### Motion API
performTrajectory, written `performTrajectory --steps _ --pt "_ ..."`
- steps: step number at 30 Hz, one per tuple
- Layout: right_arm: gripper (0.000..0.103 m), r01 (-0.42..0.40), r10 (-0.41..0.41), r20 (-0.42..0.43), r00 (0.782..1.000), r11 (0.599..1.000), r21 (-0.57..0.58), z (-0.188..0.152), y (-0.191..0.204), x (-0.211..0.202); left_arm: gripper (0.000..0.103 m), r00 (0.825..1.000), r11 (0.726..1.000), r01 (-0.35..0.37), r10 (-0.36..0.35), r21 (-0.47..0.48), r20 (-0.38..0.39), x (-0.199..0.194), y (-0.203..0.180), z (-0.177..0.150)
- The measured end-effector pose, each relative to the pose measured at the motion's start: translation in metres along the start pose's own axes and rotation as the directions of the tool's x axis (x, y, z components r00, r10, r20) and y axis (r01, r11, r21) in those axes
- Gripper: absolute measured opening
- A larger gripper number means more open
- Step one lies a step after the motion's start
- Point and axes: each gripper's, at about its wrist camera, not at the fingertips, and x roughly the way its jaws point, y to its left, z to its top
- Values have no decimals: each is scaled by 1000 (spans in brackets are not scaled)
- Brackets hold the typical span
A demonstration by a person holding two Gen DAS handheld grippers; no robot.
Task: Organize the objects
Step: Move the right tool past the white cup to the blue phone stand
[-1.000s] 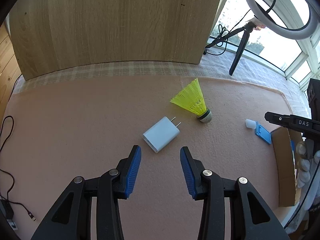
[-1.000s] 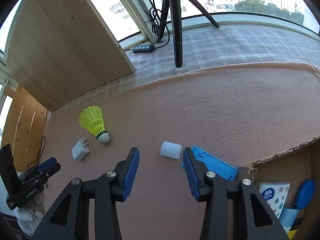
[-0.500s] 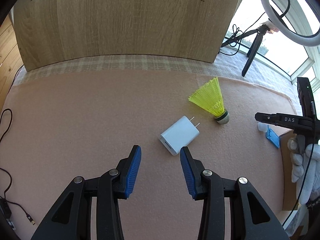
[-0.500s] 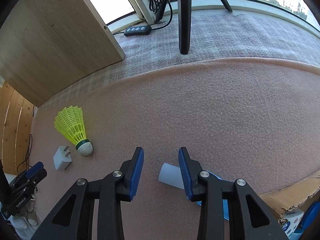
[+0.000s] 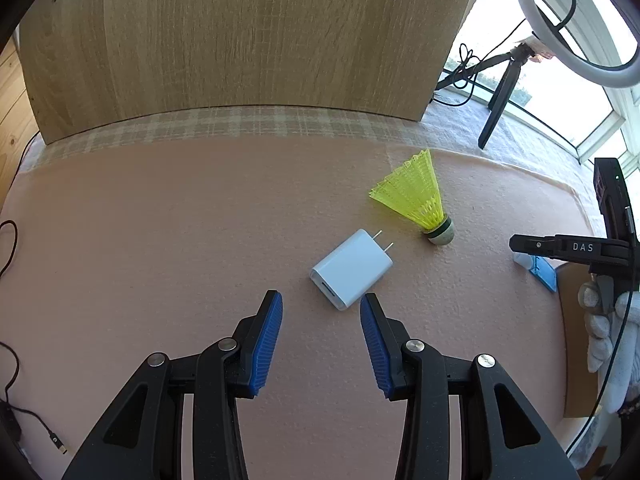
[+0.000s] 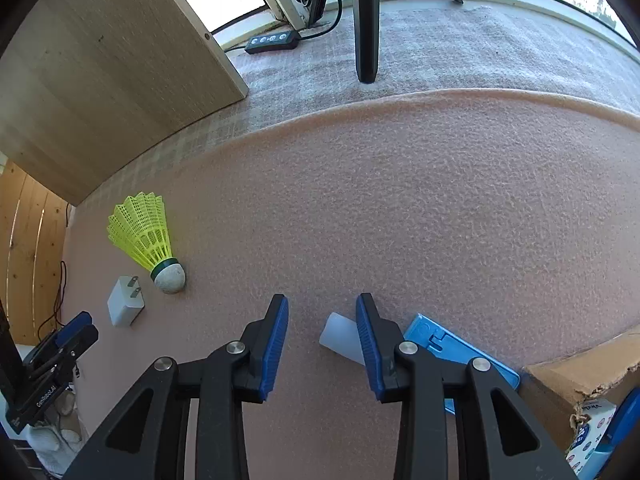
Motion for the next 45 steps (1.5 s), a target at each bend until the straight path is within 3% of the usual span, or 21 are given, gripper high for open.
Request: performTrajectory --steps 4,8,13,17,24,28,29,31,33,36,40,45 --pt "32 -35 35 -26 999 999 -8 -10 6 -3 44 1000 1000 7 -7 4 -2 0 -2 -1" --pt "32 -245 247 -85 965 969 35 -18 13 -6 44 1000 1000 17 -17 -1 4 -2 -3 -1" --pt "32 -56 58 29 998 998 -41 -15 15 -26 44 1000 1000 15 -15 8 8 -5 -4 -2" --pt "32 -31 31 5 1000 998 -49 -15 9 -12 44 1000 1000 0 -1 13 7 -3 -4 -3" --pt "32 -54 53 -36 998 997 -55 -33 19 2 44 1000 1000 -2 2 14 -2 0 -4 -8" --pt "32 -211 205 -87 975 976 -59 -45 33 -1 44 1000 1000 7 -7 27 -5 1 -10 -9" --pt "32 -193 188 -67 980 978 -80 -44 35 -11 44 1000 999 11 -11 32 -4 0 -12 -9" --pt "32 -60 61 5 998 988 -142 -37 35 -28 44 1000 999 18 -18 40 0 -2 -16 -10" --pt "32 55 -50 40 998 987 -151 -26 28 -36 44 1000 999 24 -24 46 4 -3 -20 -11" --pt "32 126 -124 27 992 984 -128 -12 10 -30 44 999 998 35 -35 49 5 -3 -25 -11" --pt "32 160 -163 -14 987 981 -106 -7 -6 -14 44 999 998 41 -41 54 2 -2 -28 -13" --pt "32 131 -133 -36 990 989 -71 -6 -9 -2 44 999 998 44 -44 52 3 -3 -28 -14"
